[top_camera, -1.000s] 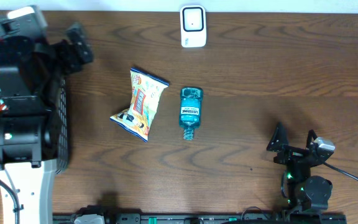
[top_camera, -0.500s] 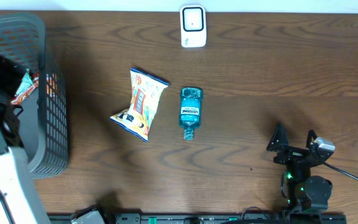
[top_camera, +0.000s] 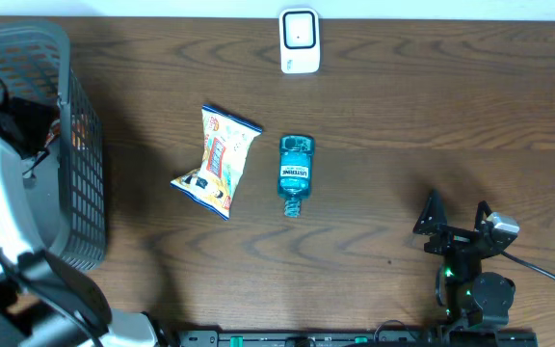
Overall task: Scan the item barcode
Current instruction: 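Open the left gripper and move it back into the basket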
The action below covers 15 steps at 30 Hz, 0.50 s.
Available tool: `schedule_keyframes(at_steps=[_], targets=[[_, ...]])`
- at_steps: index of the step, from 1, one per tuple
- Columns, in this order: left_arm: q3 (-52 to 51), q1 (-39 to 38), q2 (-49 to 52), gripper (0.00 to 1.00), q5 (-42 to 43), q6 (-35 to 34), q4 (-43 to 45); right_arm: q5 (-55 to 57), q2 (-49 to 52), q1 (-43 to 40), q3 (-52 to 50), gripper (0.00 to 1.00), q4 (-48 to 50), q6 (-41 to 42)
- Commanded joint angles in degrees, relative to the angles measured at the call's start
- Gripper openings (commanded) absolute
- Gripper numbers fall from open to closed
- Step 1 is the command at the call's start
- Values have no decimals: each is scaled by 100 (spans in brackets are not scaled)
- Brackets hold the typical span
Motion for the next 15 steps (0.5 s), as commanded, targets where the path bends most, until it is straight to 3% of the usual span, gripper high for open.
schedule_keyframes(at_steps=[1,15], targets=[[90,-2,503,98,476,13,101,33,-26,44,-4,99,-22,13],[87,-83,1578,98,481,11,562,33,-26,44,-4,99,-22,13]])
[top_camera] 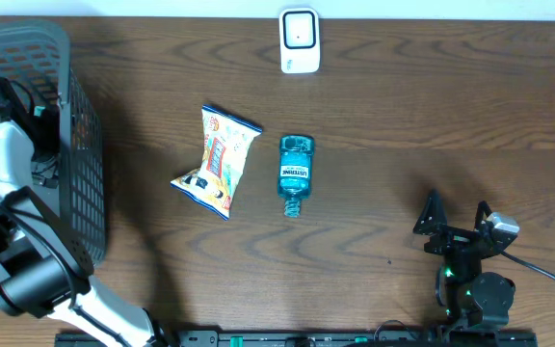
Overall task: Scan the item barcode
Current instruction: 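Open the left gripper and move it back into the basket, then grasp the small orange packet in the basket with the left gripper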
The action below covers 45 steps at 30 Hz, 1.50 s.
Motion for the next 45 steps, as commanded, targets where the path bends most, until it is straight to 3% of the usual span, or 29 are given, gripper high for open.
schedule_keyframes(at_steps=[1,11,27,36,37,41,45], targets=[[87,-90,155,98,20,9,146,31,-26,44,-4,99,-22,15],[-83,-472,232,98,-66,7,776,31,-26,44,-4,99,-22,15],[-190,-538,358,98,-343,-114,791,31,-26,44,-4,99,-22,15],[-190,-538,981,98,170,-426,942,31,-26,44,-4,99,-22,15],[-190,-538,1027,92,170,-422,931,31,-26,44,-4,99,-22,15],[-190,-509,1029,7,160,-223,811,31,-26,44,-4,99,-22,15],[-186,-372,881,7,170,-203,761,31,-26,44,-4,99,-22,15]])
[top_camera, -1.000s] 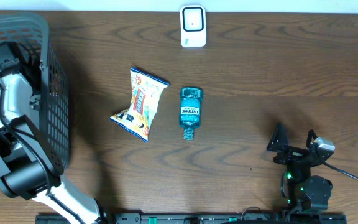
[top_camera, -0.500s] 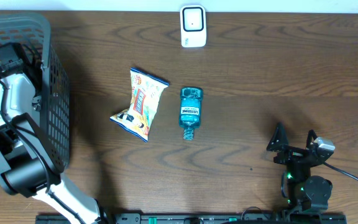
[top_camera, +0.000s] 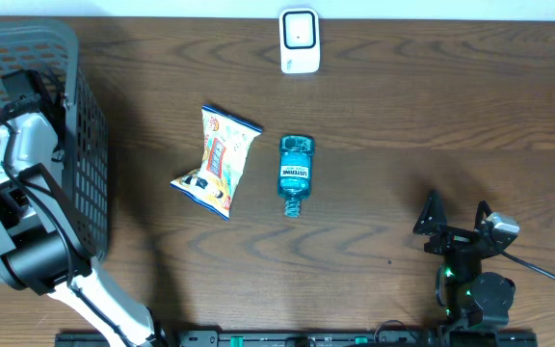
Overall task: Scan the item barcode
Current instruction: 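Grasp the small orange packet in the basket with the left gripper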
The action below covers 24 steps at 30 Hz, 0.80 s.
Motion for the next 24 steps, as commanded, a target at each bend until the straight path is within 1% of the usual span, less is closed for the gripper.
schedule_keyframes(at_steps=[1,6,10,13,19,24], targets=[[-175,140,157,8,74,81,-227,31,-26,44,-4,99,-22,15],[-170,533,-498,7,76,343,-455,31,-26,44,-4,99,-22,15],[-170,876,-1303,7,81,404,-710,31,-26,44,-4,99,-22,15],[-170,1032,-1965,8,221,404,-741,31,-26,44,-4,99,-22,15],[-170,1019,-3174,7,730,398,-535,31,-26,44,-4,99,-22,15],[-170,837,-3947,7,765,396,-391,31,-26,44,-4,99,-22,15]])
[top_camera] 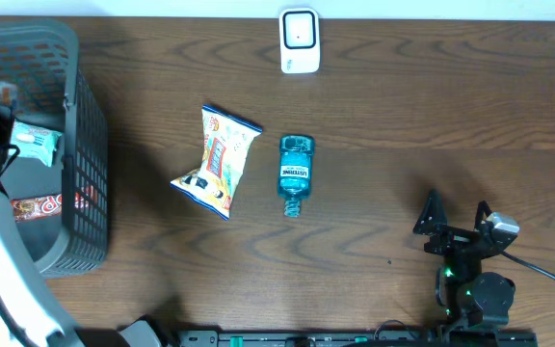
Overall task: Scan the item barcode
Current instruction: 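Grasp the small orange packet in the basket with the left gripper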
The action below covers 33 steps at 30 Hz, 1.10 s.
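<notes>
At the table's far edge stands the white barcode scanner (299,40). High over the grey mesh basket (85,125) on the left, my left gripper (3,146) is shut on a small teal and white packet (39,145); much of its fingers is hidden by the arm. Mid-table lie a yellow snack bag (217,159) and a blue mouthwash bottle (295,172), both flat. Near the front right edge my right gripper (457,220) rests open, with nothing between its fingers.
Inside the basket lies a brown and red wrapper (51,204). My white left arm covers the front left corner. A black cable (547,275) runs from the right arm's base toward the right edge.
My left gripper was down inside the basket; now it is raised above it with the teal packet in its fingers. The brown and red wrapper now shows in the basket. The right arm is unchanged.
My left arm stood over the basket at the left edge, then reached down into it over the two following moments. Now it is up with a teal packet held. The snack bag, bottle, scanner and right arm stayed put throughout.
</notes>
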Available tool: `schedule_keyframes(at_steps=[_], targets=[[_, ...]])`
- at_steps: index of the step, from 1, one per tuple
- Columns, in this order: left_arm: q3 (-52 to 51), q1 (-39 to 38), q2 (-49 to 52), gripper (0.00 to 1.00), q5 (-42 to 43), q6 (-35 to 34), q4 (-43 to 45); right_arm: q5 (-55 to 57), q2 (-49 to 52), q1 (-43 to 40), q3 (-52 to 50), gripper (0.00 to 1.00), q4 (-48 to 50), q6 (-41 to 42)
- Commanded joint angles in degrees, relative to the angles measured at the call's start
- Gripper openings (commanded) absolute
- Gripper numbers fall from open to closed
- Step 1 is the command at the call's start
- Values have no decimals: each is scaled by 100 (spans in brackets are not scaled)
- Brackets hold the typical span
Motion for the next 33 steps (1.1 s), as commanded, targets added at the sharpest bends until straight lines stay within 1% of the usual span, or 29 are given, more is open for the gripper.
schedule_keyframes(at_steps=[1,7,17,33], targets=[[44,-153,-372,7,157,72,31,33,-26,44,-4,99,-22,13],[44,-603,-752,8,157,79,24,33,-26,44,-4,99,-22,13],[44,-1169,-765,7,153,153,-20,33,-26,44,-4,99,-22,13],[44,-1235,-765,7,153,229,-44,33,-26,44,-4,99,-22,13]])
